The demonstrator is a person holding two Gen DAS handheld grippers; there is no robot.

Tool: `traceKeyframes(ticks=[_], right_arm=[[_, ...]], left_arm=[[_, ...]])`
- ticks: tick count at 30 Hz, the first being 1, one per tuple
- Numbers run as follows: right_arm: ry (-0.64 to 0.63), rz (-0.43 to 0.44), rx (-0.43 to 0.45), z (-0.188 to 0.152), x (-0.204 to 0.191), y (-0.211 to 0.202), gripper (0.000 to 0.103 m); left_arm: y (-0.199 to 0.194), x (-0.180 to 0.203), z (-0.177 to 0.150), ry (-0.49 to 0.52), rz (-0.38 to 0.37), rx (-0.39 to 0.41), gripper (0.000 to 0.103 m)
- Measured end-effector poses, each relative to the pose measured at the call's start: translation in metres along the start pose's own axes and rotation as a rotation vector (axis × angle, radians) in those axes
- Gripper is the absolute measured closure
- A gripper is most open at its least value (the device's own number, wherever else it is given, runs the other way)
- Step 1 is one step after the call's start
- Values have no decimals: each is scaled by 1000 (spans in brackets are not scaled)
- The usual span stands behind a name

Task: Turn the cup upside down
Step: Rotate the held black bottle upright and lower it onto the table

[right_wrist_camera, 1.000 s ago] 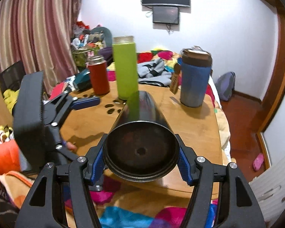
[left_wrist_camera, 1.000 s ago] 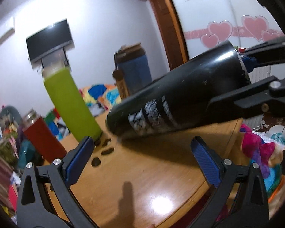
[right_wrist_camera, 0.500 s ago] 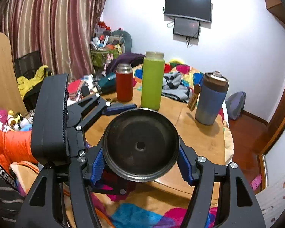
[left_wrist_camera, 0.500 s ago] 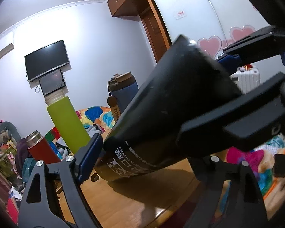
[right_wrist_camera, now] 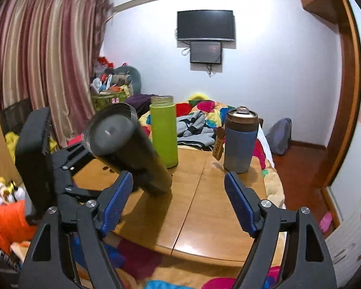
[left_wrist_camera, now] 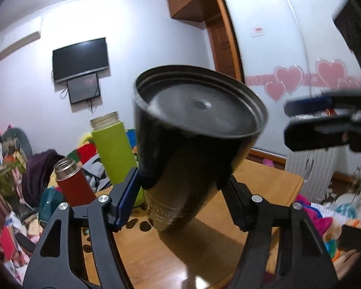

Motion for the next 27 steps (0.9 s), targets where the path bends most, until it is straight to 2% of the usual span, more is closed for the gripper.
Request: traceKeyframes(ticks=[4,10,20,27], right_arm=[[29,-25,10,2,7,9,27],[91,-8,19,6,10,24,27],[145,24,28,6,12,40,27],[175,38,26,3,14,42,27]], left_arm=[[3,-21,6,-46,-7,-26,40],[9,-40,12,-124,-91,-86,40],[38,-43,24,-107,-124,-216,40],[54,-41,29,-97,-152,-266,40]])
Point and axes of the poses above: each gripper's, at about its wrist camera, not at the fingertips, and y roughly the way its jaws point, x to its right, z to its top, the point moved 7 cm from there along y, roughly the way its jaws point, and after that the axes turned 5 degrees about y, right-handed, at the moved point
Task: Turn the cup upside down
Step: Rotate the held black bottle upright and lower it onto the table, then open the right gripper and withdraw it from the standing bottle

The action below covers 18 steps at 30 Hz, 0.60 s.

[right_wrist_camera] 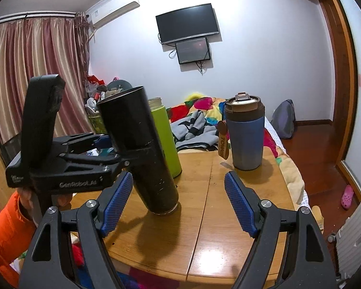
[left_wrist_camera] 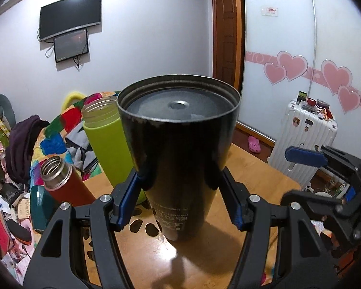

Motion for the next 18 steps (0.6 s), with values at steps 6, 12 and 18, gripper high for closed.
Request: traceKeyframes(ticks=[6,12,18], right_arm=[[6,4,-4,0,1,2,27],[4,3,-7,0,-1,2,27],[-13,-14,-7,1,-5,1,27]], left_arm=[[7,-21,2,-85,-51,-15,40],[5,-16,2,-62,-47,-5,40],[3,-14,2,-61,-46,-6,39]])
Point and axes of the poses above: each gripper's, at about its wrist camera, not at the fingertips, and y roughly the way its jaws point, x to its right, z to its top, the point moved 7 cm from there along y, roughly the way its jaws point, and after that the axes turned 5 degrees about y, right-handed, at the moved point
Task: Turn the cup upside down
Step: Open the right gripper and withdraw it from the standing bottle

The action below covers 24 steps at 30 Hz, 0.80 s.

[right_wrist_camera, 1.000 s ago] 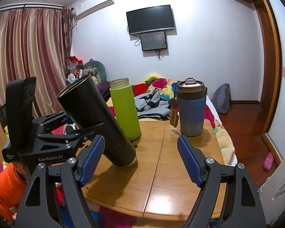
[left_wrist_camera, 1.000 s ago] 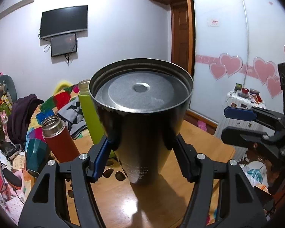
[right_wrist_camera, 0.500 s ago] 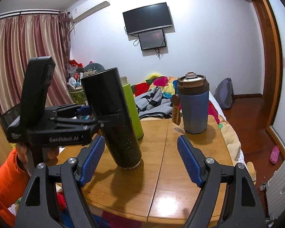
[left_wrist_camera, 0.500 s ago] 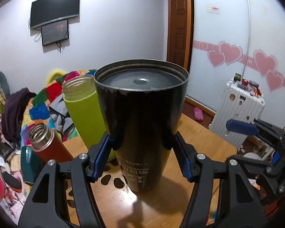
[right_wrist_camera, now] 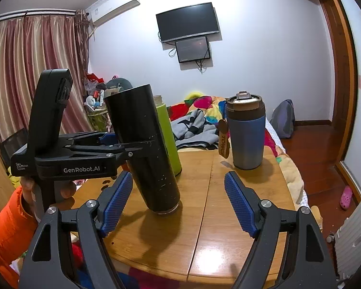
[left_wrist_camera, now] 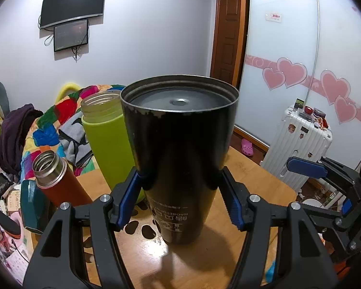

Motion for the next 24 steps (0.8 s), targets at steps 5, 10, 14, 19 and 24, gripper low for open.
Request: traceKeyframes(ticks=[5,10,14,19,24], right_arm=[[-11,-6,6,3,-4,-3,27],[-31,-20,25,8,-9,-8,27],[-38,-30,57,16,-15,-17,21],[-42,-41,95,23,-23,-26,19],[-69,-64,119,27,-33,-31,18]], left_arm=[[-13,4,0,32,31,21,34],[-41,-1,-2,22,70,73,26],[-63,-13,-7,-14,144,101,17],[-96,-20,-14,-44,229,168,3],[-119,-18,-17,-57,262,218,0]])
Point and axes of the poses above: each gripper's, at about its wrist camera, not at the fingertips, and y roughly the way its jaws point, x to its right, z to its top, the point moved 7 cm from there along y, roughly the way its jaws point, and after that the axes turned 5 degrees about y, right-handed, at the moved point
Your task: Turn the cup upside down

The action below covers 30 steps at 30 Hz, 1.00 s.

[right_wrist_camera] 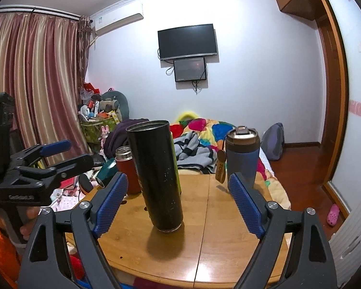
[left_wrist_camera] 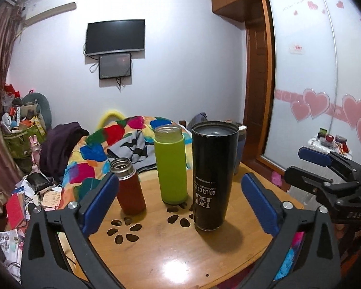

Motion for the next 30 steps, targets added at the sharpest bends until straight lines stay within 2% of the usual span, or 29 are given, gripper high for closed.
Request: traceKeyframes(ticks=[5,6,7,8,19,30], right_arm=[[-12,-10,8,2,-5,-3,16],[-13,-18,11,3,-5,-4,13],[-15,-25,17,3,-6,-6,2],[-14,-32,29,4,-6,-8,0],[-26,-43,72,11,-14,-21,0],[-22,-41,72,9,-17,-18,0]], left_arm=[[-9,-1,-2,-16,30,15,0],[-10,0,-2,-19,33,16,0],[-11,1,-3,-21,34,18,0],[-13,2,-5,-23,34,19,0],[-28,-1,-7,-64,34,48,0],[-32,-1,-8,-68,53,55,0]])
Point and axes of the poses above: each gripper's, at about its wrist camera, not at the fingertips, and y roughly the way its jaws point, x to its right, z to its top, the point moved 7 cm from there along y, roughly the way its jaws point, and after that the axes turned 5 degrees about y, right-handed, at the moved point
